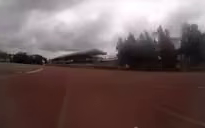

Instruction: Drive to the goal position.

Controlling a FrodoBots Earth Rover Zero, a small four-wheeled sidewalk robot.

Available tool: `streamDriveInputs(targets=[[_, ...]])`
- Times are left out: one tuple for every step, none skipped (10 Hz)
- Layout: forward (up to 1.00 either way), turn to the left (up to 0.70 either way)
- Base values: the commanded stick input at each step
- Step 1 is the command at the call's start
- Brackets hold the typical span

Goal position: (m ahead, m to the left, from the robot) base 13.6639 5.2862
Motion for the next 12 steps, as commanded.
streamDriveInputs(targets=[[0.7, 0.0], [0.7, 0.0], [0.7, 0.0], [0.7, 0.0], [0.7, 0.0], [0.7, 0.0], [0.7, 0.0], [0.7, 0.0], [0.7, 0.0], [0.7, 0.0], [0.7, 0.0], [0.7, 0.0]])
